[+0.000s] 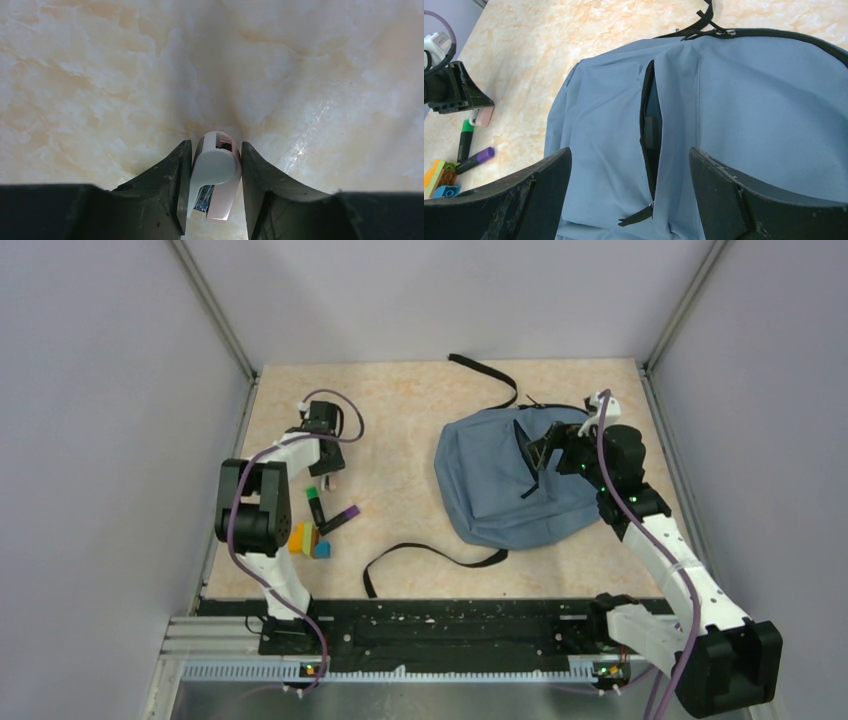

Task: Pack the student bag
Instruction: Pick up the stationery from the center of the board.

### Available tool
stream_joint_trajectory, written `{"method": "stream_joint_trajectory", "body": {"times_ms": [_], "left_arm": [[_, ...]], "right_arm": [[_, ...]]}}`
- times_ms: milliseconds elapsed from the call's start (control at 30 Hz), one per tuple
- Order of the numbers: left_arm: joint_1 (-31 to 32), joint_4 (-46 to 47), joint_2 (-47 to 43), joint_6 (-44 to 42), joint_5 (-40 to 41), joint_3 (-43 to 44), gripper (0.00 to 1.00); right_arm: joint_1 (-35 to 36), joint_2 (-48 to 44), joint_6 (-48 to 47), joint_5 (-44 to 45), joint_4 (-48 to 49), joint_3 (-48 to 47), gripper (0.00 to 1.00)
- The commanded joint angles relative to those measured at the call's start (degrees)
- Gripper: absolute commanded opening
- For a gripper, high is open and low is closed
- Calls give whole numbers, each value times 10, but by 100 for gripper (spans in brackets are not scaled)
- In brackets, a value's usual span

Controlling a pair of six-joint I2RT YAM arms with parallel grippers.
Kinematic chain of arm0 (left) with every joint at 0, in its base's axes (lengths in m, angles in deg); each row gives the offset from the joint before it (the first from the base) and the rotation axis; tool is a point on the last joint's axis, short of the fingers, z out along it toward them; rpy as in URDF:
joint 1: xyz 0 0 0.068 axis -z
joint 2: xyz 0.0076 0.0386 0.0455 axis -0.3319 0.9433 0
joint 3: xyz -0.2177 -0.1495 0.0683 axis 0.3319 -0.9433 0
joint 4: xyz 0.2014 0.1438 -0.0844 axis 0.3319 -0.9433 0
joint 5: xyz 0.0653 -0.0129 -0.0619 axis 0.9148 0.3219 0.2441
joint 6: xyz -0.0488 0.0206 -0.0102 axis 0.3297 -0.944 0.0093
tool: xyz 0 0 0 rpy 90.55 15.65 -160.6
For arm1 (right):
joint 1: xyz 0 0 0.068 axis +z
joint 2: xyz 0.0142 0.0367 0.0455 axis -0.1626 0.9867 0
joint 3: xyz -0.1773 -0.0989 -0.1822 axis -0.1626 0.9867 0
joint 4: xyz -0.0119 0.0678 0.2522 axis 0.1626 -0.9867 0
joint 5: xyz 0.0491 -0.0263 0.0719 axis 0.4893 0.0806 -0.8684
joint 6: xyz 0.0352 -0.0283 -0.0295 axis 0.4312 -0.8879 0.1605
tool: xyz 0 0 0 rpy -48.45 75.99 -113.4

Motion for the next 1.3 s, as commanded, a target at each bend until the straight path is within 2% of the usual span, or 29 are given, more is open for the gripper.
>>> {"method": "stream_joint_trajectory", "body": {"times_ms": [0, 100, 200, 333, 500, 633, 733, 833, 1033, 1267], "left_arm": [[-2, -12, -22, 5, -37, 5, 28], [-2, 21, -73, 18, -95, -30, 27], [0, 67, -133, 55, -188, -68, 27], [18, 186, -212, 131, -310, -129, 27], [90, 293, -286, 221, -353, -170, 28], [154, 379, -316, 287, -349, -192, 32], [191, 431, -317, 327, -353, -196, 33], [222, 444, -324, 335, -323, -195, 33], [253, 474, -328, 350, -292, -201, 33], [270, 499, -340, 372, -275, -224, 33]], "right_arm": [[-4, -10, 4, -6, -1, -4, 85], [-4, -8, 4, -19, -3, -6, 85], [-3, -4, 17, -49, 1, -6, 85], [10, 2, 64, -112, 63, 18, 85], [132, 29, 63, -56, 87, 12, 85], [209, 61, 92, -30, 144, 12, 85], [286, 89, 55, 72, 111, -27, 85], [338, 100, 36, 132, 118, -40, 85], [389, 111, 19, 199, 152, -46, 85], [400, 173, 8, 281, 153, -96, 79]]}}
